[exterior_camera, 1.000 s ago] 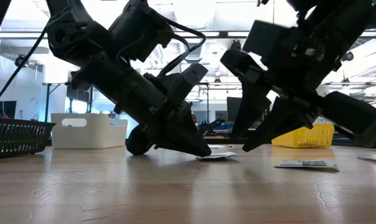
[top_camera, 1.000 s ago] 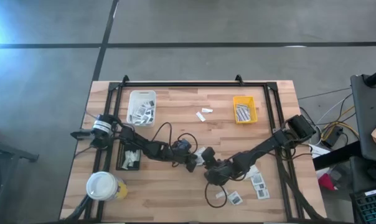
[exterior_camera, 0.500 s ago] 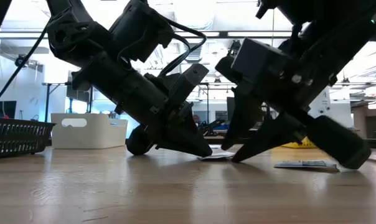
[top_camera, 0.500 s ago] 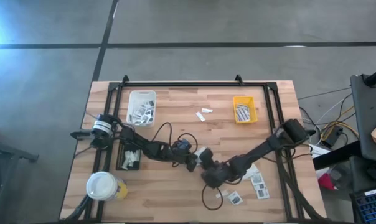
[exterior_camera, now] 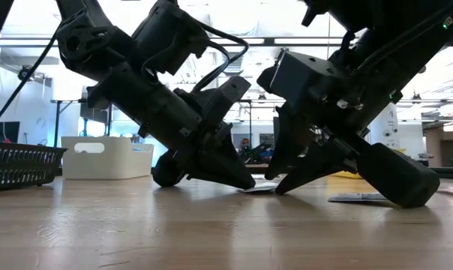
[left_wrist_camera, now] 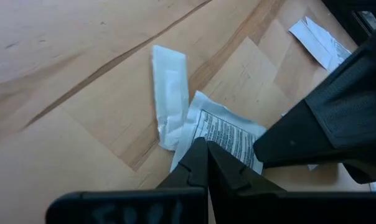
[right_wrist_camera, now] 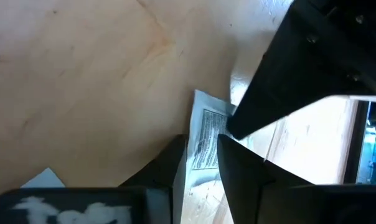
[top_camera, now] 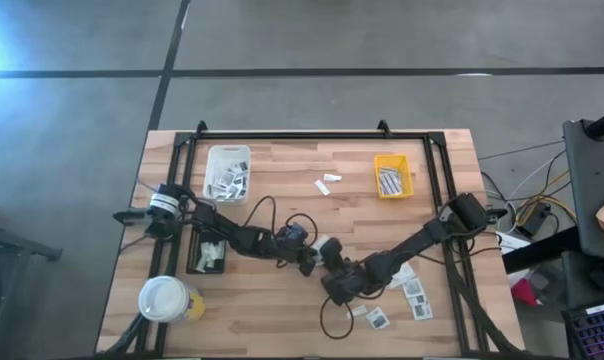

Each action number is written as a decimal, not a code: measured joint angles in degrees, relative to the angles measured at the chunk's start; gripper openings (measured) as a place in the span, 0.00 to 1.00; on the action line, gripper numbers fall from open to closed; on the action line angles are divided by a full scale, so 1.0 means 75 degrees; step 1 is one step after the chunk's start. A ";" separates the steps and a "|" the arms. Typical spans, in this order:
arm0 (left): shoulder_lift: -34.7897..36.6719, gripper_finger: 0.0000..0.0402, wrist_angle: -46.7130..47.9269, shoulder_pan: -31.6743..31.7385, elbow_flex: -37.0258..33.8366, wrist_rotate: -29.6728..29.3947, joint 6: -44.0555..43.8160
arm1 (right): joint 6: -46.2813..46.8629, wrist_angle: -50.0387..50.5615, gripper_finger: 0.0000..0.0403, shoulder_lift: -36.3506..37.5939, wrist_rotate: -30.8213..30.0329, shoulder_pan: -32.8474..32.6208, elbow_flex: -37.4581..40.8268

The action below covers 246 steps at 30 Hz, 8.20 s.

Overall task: Pick & Place First Aid Supplies
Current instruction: Put the gray towelette pack into the white bin, then put the green bandage pack into the black bin

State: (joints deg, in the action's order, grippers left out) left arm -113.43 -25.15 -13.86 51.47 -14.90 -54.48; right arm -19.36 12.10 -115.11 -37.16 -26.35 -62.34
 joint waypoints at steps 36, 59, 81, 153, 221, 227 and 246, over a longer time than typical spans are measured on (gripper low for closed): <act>0.0094 0.00 0.0118 0.0331 0.0334 0.1159 0.0739 | 0.1412 0.0573 0.02 0.0237 -0.0452 -0.0357 0.0017; 0.1842 0.00 0.0476 -0.0189 0.0334 0.0994 0.5001 | 0.4837 0.2766 0.02 0.3076 0.1444 -0.0504 0.0019; 0.1830 0.30 -0.0189 -0.0418 0.0334 0.1135 0.5998 | 0.6351 0.1857 0.02 0.3246 0.1989 -0.0484 0.0035; 0.4908 0.00 0.8125 -0.0279 0.0337 -0.3811 0.2462 | 0.6584 0.2564 0.20 0.3316 0.2024 -0.0420 0.0075; 0.5522 0.21 0.8215 0.2386 0.0299 -0.2142 0.2118 | 0.6566 0.2537 0.13 0.3188 0.2021 -0.0718 0.0102; 0.5508 0.21 0.6887 0.1395 0.0241 -0.2126 0.2761 | 0.6563 0.2541 0.13 0.3188 0.2021 -0.0988 0.0116; 0.3187 0.21 0.4382 -0.0460 0.0238 -0.1557 0.4457 | 0.5438 0.1750 0.13 0.3188 0.1940 -0.1157 0.0600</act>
State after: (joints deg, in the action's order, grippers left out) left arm -89.52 7.72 -17.31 53.25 -26.57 -21.05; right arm 21.43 25.23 -91.20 -22.61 -35.03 -57.84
